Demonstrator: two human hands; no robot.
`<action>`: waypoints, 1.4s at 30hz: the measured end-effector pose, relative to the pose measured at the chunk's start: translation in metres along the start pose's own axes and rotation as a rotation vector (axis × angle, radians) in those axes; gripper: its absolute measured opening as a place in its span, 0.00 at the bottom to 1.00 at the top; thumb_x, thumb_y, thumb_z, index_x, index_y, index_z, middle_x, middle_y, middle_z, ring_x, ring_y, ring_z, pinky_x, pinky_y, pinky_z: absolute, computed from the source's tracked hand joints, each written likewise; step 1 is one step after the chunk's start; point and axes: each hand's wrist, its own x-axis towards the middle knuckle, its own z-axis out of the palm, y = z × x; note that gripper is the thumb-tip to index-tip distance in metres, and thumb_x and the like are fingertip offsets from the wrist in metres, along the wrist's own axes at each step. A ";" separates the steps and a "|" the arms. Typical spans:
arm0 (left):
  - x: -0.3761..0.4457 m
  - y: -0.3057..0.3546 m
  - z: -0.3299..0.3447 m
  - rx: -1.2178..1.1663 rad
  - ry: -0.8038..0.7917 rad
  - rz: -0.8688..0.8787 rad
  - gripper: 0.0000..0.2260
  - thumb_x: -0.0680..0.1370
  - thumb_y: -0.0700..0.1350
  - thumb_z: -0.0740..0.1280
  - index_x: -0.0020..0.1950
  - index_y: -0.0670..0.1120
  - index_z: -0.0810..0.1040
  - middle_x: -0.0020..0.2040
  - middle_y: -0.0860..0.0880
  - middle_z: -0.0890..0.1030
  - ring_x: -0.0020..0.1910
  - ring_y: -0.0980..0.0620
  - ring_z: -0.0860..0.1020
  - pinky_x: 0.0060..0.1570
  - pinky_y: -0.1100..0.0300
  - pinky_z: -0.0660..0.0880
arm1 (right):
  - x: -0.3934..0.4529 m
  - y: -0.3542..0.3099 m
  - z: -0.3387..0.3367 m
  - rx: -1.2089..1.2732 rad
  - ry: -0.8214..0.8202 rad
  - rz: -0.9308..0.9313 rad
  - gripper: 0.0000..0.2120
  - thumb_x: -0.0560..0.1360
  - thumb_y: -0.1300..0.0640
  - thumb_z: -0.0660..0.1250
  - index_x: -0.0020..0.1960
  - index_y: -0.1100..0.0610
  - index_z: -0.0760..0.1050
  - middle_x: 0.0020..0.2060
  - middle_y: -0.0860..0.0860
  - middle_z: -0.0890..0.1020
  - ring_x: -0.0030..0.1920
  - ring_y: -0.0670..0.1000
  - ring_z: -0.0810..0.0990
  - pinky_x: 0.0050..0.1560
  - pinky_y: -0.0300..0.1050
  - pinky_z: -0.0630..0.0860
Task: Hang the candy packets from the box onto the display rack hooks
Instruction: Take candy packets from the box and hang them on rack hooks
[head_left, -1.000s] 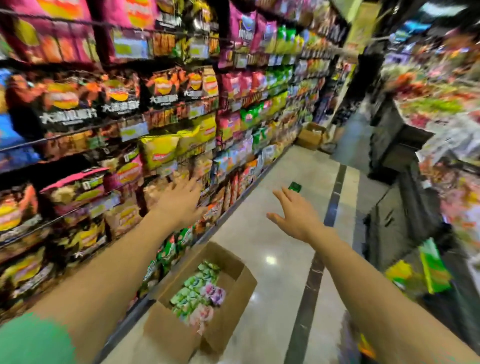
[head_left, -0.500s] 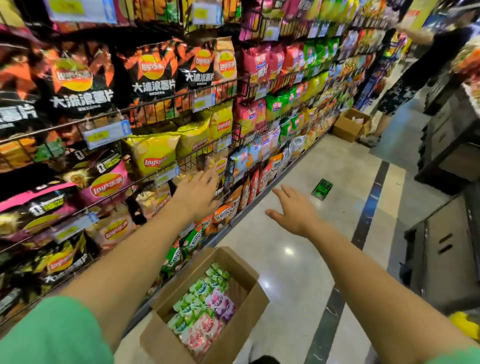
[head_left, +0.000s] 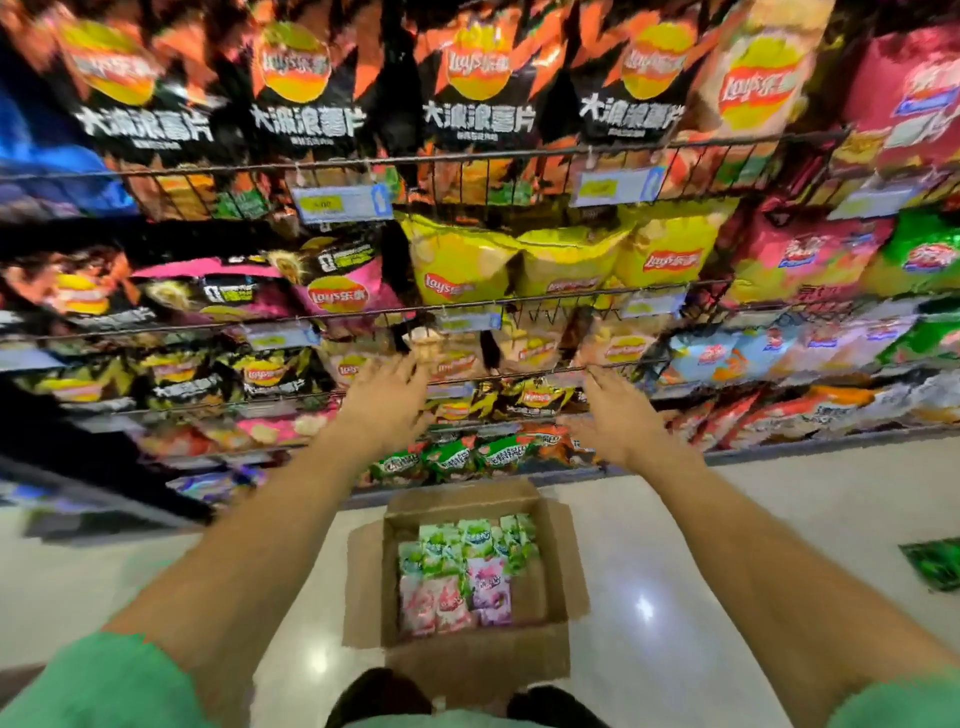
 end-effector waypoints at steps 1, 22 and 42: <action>-0.003 -0.001 0.004 -0.021 -0.017 -0.037 0.35 0.84 0.60 0.57 0.84 0.44 0.47 0.84 0.43 0.52 0.82 0.43 0.53 0.80 0.43 0.52 | 0.010 -0.001 0.001 -0.009 -0.015 -0.045 0.38 0.82 0.37 0.56 0.82 0.60 0.51 0.82 0.59 0.51 0.81 0.59 0.52 0.80 0.53 0.54; 0.045 0.046 0.317 -0.340 -0.263 -0.253 0.31 0.81 0.59 0.52 0.79 0.42 0.59 0.75 0.41 0.70 0.70 0.38 0.72 0.69 0.44 0.70 | 0.108 -0.012 0.274 0.184 -0.208 -0.139 0.28 0.81 0.46 0.65 0.76 0.59 0.65 0.71 0.58 0.72 0.70 0.60 0.71 0.68 0.55 0.70; 0.140 0.107 0.819 -1.007 -0.746 -0.629 0.27 0.79 0.59 0.69 0.71 0.43 0.72 0.52 0.42 0.81 0.45 0.45 0.81 0.39 0.55 0.77 | 0.221 -0.006 0.785 0.313 -0.558 0.218 0.37 0.71 0.26 0.60 0.66 0.54 0.72 0.55 0.52 0.82 0.57 0.57 0.82 0.61 0.58 0.78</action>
